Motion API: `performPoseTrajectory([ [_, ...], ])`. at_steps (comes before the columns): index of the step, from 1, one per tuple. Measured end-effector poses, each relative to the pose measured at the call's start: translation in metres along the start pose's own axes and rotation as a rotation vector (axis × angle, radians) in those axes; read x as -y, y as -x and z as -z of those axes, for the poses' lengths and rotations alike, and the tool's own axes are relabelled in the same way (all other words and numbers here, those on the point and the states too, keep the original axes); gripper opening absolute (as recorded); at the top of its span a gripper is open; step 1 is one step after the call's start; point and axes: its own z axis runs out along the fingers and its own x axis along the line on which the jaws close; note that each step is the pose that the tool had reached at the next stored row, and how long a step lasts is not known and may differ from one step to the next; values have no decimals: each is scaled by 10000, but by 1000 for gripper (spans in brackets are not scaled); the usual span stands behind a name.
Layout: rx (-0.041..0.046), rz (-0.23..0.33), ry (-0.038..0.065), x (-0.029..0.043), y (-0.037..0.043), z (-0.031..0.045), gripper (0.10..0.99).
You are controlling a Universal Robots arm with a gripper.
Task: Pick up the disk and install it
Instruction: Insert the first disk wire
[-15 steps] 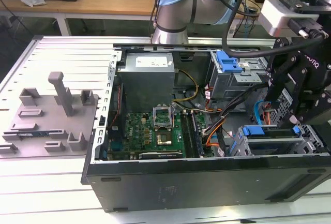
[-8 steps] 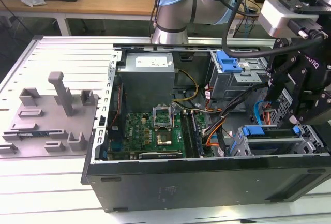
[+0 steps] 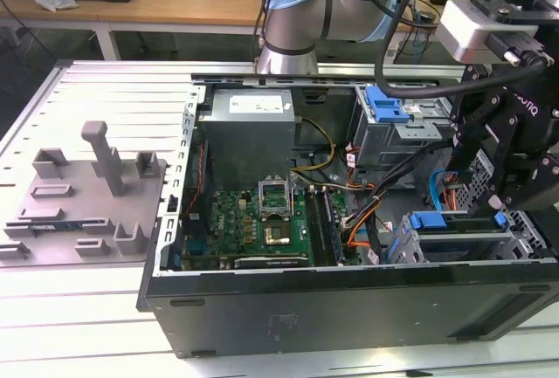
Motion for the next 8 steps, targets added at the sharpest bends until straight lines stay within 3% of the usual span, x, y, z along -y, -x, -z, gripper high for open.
performPoseTrajectory([
  [3, -5, 2, 0, 2, 27, 0, 624],
  [6, -34, 1, 0, 2, 266, 0, 624],
  [8, -74, 1, 1, 3, 358, -1, 624],
])
